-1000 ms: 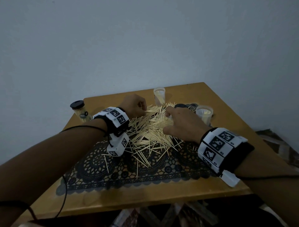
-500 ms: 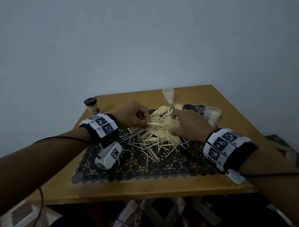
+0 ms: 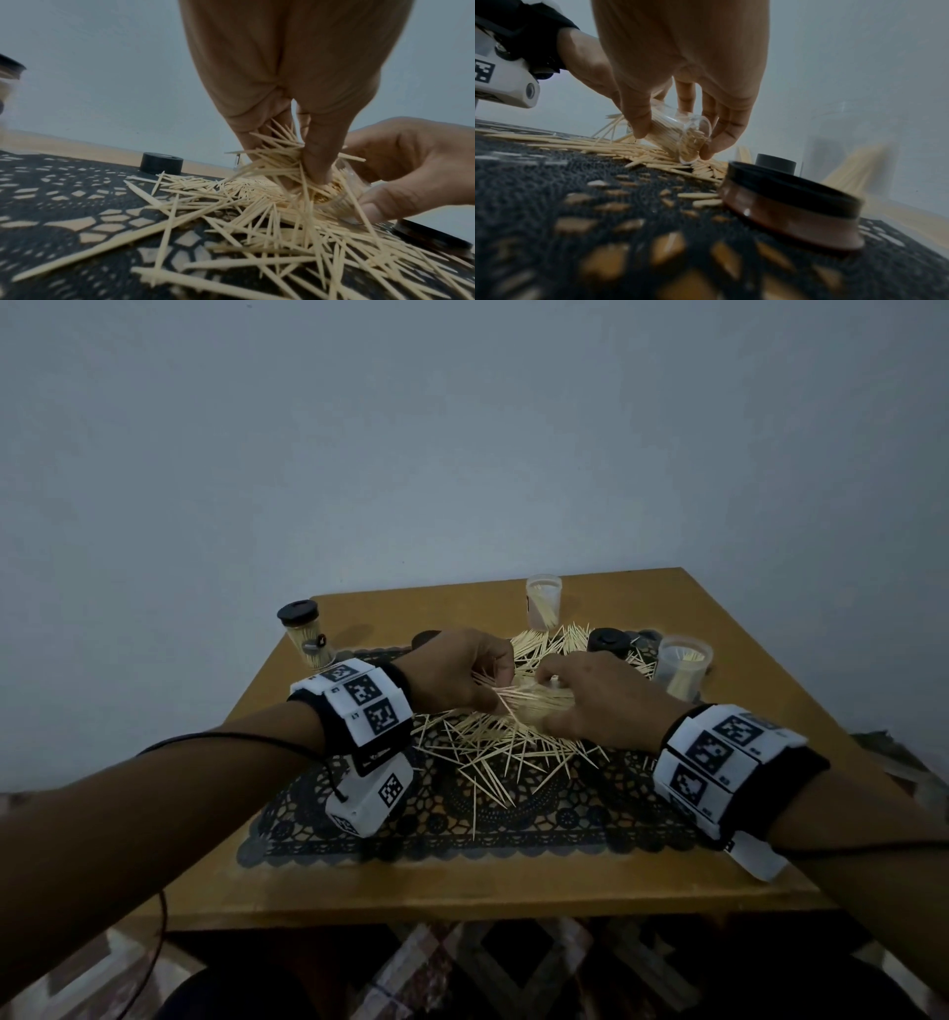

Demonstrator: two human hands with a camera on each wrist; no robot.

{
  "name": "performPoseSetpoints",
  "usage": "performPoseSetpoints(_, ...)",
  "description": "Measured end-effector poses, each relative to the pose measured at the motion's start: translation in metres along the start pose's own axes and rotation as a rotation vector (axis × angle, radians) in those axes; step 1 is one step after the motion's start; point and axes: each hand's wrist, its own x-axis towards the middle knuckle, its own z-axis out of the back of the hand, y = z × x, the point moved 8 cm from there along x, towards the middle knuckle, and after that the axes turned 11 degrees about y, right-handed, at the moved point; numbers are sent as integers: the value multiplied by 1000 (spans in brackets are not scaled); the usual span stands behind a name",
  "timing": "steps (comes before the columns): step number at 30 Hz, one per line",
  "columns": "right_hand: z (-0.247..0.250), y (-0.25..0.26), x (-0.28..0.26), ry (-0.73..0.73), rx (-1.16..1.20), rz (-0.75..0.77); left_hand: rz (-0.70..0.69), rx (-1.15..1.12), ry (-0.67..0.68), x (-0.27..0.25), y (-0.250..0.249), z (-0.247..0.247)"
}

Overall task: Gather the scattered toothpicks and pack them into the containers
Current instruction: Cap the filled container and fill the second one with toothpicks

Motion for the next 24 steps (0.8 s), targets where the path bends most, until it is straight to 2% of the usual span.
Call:
performPoseSetpoints(5, 1, -3, 2, -21, 3, -21, -19, 105, -51, 7, -5, 2)
performPoseSetpoints(11, 0, -7, 1, -7, 15, -49, -4, 94, -58, 9, -7, 7)
performPoseSetpoints(15, 0, -7, 0, -9, 11, -52, -49, 99, -86, 0, -1, 9)
performPoseSetpoints(18, 0, -7, 1, -8, 10, -55, 16, 132, -90, -10, 9, 9)
performPoseSetpoints(21, -1, -6, 2, -2, 5, -59, 111, 258, -64, -15, 16, 6)
performPoseSetpoints(24, 0, -6, 1, -6, 4, -59, 143, 296, -92, -14, 17, 5)
